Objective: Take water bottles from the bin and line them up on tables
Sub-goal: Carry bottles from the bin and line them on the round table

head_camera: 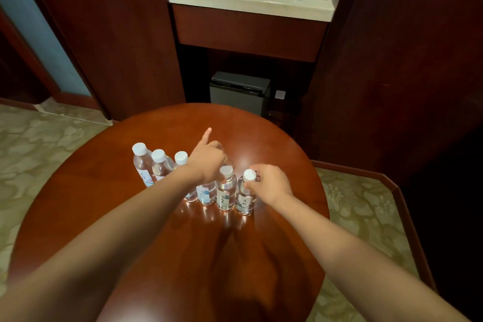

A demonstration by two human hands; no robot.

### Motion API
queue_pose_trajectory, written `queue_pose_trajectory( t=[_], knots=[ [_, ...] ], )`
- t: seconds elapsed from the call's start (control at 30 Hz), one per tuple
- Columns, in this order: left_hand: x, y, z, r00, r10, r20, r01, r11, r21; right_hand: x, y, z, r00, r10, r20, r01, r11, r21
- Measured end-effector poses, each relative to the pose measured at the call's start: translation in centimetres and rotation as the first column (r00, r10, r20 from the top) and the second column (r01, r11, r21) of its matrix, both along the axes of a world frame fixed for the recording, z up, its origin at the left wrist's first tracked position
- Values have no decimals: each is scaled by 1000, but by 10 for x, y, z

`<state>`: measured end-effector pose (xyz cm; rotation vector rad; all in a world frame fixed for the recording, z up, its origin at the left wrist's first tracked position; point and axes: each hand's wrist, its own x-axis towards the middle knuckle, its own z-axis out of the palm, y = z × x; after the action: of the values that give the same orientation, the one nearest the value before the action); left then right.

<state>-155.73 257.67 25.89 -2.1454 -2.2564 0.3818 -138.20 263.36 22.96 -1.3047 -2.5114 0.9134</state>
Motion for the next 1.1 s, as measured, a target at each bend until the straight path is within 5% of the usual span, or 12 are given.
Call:
queue_pose_trajectory(
  t=[0.3,0.67,0.97,1.1],
  knots=[
    [-6,4,-9,997,33,71,-34,999,5,0,4,3,1000,6,1,-6,1000,-14],
    [11,-32,-8,933,135,334,-166,984,67,13,-12,6,991,110,82,-101,990,-102],
    [32,-107,-14,913,161,375,-249,947,201,37,-63,10,983,133,123,-148,981,122],
    [39,-142,-13,910,222,350,-286,947,143,39,-91,11,976,123,178,-155,971,180]
  ],
)
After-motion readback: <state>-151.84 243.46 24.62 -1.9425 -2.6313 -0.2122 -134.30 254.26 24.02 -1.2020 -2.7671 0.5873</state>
